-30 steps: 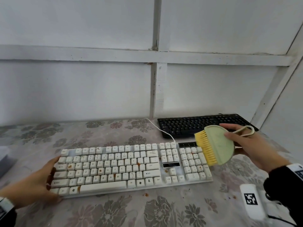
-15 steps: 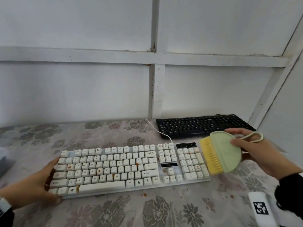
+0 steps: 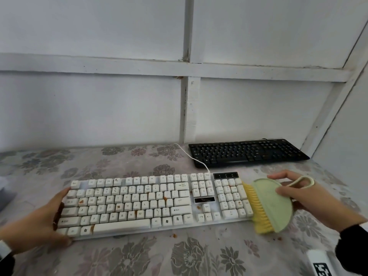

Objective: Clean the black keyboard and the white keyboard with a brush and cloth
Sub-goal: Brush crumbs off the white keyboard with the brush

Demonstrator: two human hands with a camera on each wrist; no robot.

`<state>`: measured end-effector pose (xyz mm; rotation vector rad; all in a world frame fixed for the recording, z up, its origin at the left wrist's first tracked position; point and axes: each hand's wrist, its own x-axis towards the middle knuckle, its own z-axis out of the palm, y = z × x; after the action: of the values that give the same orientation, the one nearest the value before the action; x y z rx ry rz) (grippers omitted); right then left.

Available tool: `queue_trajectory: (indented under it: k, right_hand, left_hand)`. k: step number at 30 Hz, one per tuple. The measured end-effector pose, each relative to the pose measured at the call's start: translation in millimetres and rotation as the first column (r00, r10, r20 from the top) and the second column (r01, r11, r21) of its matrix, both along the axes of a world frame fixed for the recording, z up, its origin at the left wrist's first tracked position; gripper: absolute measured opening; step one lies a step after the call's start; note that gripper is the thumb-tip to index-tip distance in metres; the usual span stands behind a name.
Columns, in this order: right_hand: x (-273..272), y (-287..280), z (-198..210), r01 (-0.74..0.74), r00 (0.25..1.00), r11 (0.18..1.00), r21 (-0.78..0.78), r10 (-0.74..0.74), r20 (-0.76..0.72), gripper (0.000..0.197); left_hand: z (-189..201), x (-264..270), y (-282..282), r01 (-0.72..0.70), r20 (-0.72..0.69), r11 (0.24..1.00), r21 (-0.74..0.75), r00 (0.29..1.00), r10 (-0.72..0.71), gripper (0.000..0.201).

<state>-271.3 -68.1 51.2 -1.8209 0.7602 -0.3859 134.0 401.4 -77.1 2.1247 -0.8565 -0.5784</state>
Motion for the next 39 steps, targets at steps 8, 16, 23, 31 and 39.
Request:
queue_trajectory:
  k: [8,16,23,31,39]
  right_hand:
    - [28,9,34,0.085,0.975,0.985,-0.151,-0.051,0.215,0.03]
    - [43,34,25,0.047,0.999,0.943,-0.33,-0.04,0.028,0.031]
    - [21,50,17,-0.056,0.995,0.953,-0.296,0.029,-0.095,0.033]
    - [54,40,50,0.077,0.996,0.933,-0.352,-0.056,0.07,0.031]
    - [32,60,21,-0.031,0.991,0.953,-0.301,-0.01,-0.135,0.026]
  left_hand:
    - [17,-26,-15,-0.037,0.073,0.996,0.076,0.997,0.031,0.133]
    - [-5,-1,-5,-0.11,-0.071,0.993,-0.034,0.992,0.107,0.143]
    - [8,-16,-12,-0.087,0.057,0.996,0.038,0.995,0.084,0.128]
    - [4,-13,-11,-0.065,0.13,0.986,0.151,0.99,0.045,0.129]
    - [5,-14,-12,-0.067,0.134,0.992,0.11,0.99,0.052,0.13]
